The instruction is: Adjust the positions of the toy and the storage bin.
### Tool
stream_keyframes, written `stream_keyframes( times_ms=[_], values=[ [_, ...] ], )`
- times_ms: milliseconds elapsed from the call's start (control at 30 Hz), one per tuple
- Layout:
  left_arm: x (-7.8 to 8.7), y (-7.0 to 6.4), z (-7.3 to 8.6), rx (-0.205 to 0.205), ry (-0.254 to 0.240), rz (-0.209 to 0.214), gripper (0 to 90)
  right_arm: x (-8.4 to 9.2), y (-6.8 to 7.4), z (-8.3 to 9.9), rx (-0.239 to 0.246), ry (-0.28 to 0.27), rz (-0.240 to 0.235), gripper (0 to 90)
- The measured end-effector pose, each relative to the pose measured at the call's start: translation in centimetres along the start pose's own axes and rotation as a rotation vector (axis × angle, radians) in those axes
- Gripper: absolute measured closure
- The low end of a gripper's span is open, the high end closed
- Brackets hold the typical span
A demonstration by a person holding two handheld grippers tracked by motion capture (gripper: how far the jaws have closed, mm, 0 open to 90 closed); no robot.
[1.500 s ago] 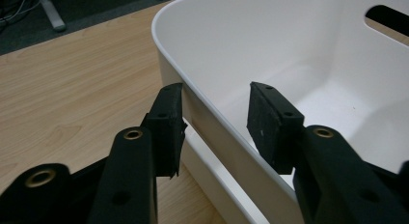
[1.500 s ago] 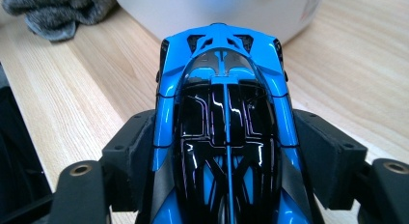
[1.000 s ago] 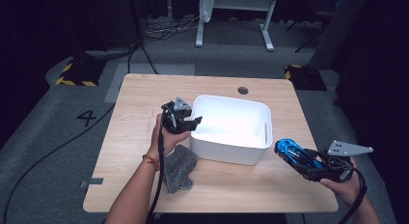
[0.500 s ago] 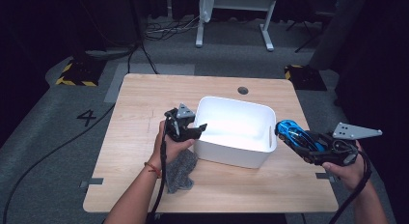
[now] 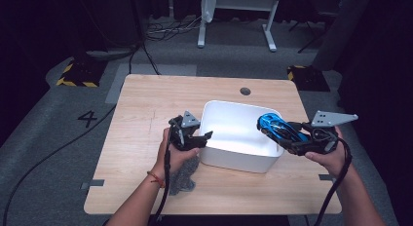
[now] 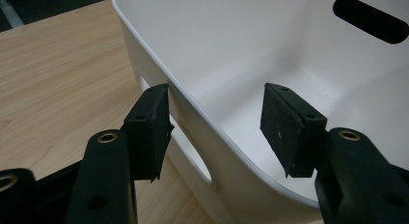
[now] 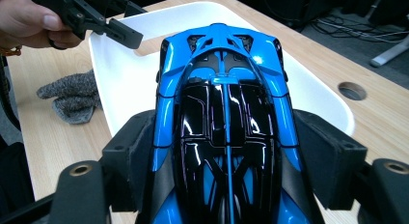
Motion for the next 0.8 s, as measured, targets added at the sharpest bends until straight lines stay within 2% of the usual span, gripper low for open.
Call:
stream_keyframes(
  times_ms=[200,333,367,500,667,733,800],
  values=[
    [0.9,-0.8,0.3,-0.021,0.000,0.023,43.4,-2.0,0.5,-0.6,0.015,0.027,-0.030,28.2],
    [1.5,-1.2,0.5,-0.070,-0.003,0.018,33.9,-3.3,0.8,-0.8,0.028,0.055,-0.044,28.2],
    [1.7,-1.3,0.5,-0.082,-0.009,0.029,32.3,-3.5,0.8,-0.8,0.034,0.063,-0.046,28.2],
    [2.8,-1.3,0.7,-0.107,-0.030,0.033,24.3,-4.4,1.1,-0.8,0.040,0.078,-0.061,28.2],
    [4.6,-1.2,1.2,-0.131,-0.061,0.050,18.6,-5.3,1.3,-0.9,0.047,0.095,-0.077,28.2],
    [5.4,-1.0,1.3,-0.144,-0.080,0.034,17.0,-5.6,1.4,-0.9,0.055,0.104,-0.082,28.2],
    [6.2,-0.9,1.6,-0.149,-0.084,0.036,16.7,-5.9,1.5,-0.9,0.057,0.112,-0.085,28.2]
  ],
)
Point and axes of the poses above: each handheld gripper's, and its own axes: x roughly backward along the jaws, z roughly out of its underside, y roughly to its left, the point moved 8 cm from there along -x, roughly forward along the jaws, and after that the axes turned 4 degrees about y, right-handed, at the moved point
